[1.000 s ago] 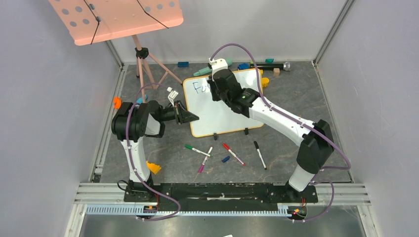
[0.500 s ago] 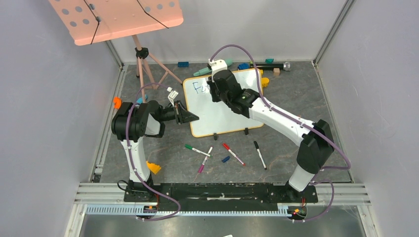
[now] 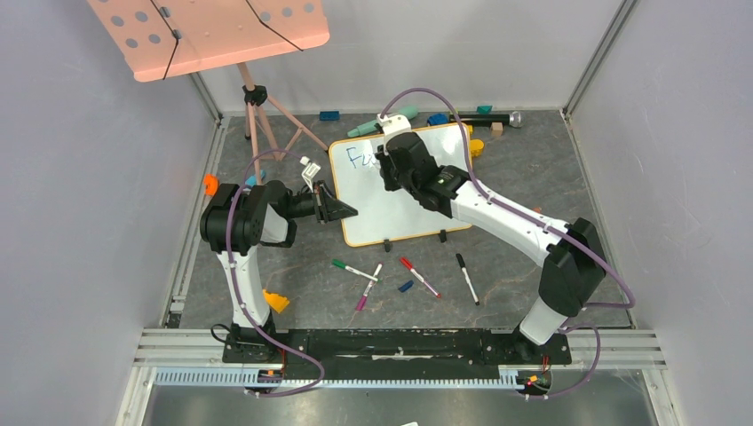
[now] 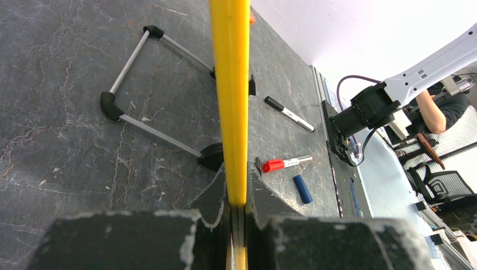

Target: Write a sentence on the whiteboard

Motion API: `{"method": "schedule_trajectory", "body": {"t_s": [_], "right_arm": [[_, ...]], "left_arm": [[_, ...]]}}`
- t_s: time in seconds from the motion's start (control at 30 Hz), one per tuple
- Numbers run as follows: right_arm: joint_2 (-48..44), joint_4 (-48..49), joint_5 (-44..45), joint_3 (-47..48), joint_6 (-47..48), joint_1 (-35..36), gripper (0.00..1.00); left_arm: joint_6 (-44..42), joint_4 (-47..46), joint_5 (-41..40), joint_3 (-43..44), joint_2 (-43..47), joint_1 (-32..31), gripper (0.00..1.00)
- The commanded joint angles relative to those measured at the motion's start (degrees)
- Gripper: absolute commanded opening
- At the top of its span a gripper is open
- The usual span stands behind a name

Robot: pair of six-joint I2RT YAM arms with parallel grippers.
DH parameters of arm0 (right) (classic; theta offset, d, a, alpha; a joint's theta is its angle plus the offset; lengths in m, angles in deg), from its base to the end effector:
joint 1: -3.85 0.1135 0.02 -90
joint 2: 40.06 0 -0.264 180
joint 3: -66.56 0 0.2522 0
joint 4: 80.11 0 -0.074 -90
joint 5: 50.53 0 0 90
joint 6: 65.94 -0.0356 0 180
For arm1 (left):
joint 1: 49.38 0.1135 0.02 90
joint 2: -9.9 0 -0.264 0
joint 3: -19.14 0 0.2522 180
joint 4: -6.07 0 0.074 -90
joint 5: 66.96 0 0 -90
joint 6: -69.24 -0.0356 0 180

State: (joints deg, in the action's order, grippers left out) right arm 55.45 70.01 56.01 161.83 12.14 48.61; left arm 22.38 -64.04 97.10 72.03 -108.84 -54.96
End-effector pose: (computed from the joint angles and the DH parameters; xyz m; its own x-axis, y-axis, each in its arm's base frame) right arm 0.2848 0.2682 0.3210 -0.4519 -0.1693 -0.8758 -0.4158 0.9086 0.0389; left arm 0.3288 -0.0665 0.1211 -0.6169 -0.1284 -0.7765 0.7664 0.1265 -0.6298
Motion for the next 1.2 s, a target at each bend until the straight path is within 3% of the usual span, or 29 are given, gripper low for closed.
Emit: {"method": "schedule_trajectory", "body": {"t_s": [0.0,0.23,1.17], "right_arm": [[-2.1,-0.1,1.1,0.5,0.2,-0.5,0.00],[-3.0,1.4,-1.2,3.6,1.3,-0.5,0.00],[2.4,0.4,3.3,8.6,3.2,-2.2,0.00]], "left_arm": [[-6.3,-5.3,3.6,0.0,1.1,-0.5,0.02],[-6.3,-5.3,3.6,0.0,1.1,-0.5,0.02],[-6.3,-5.4,3.6,0.0,1.1,-0.5,0.02]]}}
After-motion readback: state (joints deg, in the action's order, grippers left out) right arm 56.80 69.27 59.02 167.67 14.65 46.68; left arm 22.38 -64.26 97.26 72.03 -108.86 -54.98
